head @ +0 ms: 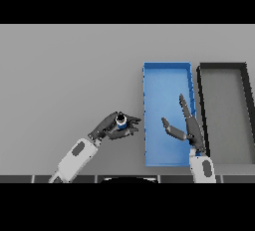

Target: Pick up the blue pipe and place it into the blue bin.

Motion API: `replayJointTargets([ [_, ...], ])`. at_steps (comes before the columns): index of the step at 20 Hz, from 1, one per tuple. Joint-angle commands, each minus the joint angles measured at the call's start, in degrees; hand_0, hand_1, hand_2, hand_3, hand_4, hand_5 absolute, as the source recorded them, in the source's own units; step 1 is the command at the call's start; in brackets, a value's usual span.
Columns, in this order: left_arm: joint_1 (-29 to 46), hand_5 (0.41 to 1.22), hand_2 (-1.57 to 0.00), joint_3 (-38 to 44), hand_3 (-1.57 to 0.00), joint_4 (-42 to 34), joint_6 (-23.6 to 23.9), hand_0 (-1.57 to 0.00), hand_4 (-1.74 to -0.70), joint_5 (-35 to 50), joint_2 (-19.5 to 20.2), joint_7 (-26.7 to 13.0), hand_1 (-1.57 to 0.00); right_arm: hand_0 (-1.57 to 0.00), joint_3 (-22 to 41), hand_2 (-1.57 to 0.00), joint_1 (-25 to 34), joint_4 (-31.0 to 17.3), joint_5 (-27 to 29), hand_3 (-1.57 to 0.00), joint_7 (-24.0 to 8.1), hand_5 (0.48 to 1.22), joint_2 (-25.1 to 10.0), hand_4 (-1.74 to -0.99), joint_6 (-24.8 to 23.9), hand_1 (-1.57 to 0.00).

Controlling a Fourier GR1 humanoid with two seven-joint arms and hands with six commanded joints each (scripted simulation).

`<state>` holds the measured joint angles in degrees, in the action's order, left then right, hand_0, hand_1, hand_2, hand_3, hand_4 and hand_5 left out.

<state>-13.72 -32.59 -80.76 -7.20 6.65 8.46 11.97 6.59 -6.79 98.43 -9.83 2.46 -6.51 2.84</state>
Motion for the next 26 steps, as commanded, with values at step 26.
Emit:
replayJointTargets([
  [26,-2.36,1.221,-1.57,-2.09,-1.49,-9.50,-0.45,-1.57,-1.74,0.02,1.26,-9.29,-1.57,0.00,0.02,0.00,3.20,16.59,24.54,0.00,-6.22,0.500,-11.67,-1.314,18.12,0.00],
])
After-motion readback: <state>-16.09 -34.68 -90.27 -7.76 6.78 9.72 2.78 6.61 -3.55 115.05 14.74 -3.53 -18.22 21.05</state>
